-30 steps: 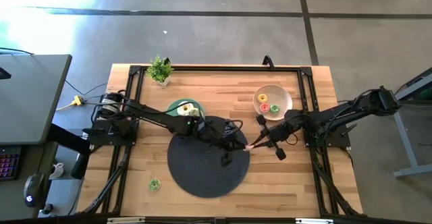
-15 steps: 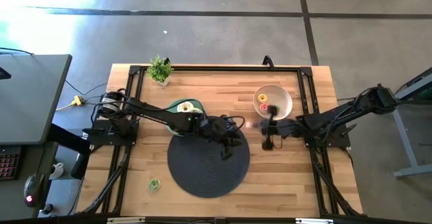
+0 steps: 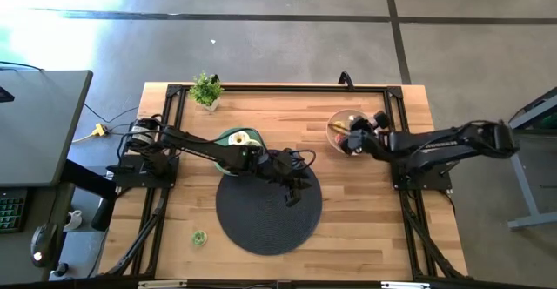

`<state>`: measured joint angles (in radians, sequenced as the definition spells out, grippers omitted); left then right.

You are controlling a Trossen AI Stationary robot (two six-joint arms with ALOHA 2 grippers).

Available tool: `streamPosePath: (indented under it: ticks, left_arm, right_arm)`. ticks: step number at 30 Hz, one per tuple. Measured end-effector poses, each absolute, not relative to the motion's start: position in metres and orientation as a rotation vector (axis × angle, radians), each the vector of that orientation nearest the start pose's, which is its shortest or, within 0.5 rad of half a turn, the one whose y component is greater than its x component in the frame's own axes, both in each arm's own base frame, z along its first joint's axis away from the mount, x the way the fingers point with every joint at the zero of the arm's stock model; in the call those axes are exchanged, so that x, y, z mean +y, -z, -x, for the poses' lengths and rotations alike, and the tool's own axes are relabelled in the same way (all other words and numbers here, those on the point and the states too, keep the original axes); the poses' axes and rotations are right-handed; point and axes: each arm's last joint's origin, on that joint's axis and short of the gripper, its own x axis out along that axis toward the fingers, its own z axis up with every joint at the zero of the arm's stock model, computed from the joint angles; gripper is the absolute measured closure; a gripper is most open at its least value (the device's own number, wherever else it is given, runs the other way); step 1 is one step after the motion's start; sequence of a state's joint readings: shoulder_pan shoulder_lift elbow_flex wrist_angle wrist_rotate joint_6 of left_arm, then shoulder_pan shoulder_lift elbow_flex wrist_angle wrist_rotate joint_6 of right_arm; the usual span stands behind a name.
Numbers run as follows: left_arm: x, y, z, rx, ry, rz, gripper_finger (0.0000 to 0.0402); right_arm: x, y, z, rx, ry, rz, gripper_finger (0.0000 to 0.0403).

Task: Pick & Place donuts
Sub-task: Put the small pink donut on the white plate, then put the small green donut on the white plate

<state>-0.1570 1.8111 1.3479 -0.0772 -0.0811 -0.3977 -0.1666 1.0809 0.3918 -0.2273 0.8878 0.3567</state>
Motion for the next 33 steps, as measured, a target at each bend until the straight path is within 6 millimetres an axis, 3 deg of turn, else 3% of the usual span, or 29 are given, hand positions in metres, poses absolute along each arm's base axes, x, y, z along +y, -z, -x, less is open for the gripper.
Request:
streamPosePath:
  ticks: [4,9,23,28,33]
  left_arm:
    - [-0.062,-0.255,-0.407,0.542,-0.033,0.324,0.0261]
    - [-0.062,-0.255,-0.407,0.542,-0.033,0.324,0.0261]
    - [-0.063,-0.253,-0.406,0.559,-0.022,0.326,0.0261]
    - [-0.062,-0.24,-0.397,0.718,-0.066,0.333,0.0261]
    - [-0.068,-0.224,-0.377,0.978,-0.15,0.472,0.0261]
  right_arm:
    - [-0.068,-0.154,-0.162,0.732,1.177,-0.026,0.0373]
    - [-0.08,-0.152,-0.157,0.807,1.116,-0.06,0.0339]
    - [-0.088,-0.152,-0.156,0.843,1.001,-0.093,0.0282]
    - [-0.085,-0.157,-0.164,0.764,0.854,-0.156,0.0281]
    - [-0.076,-0.171,-0.174,0.61,0.677,-0.195,0.0281]
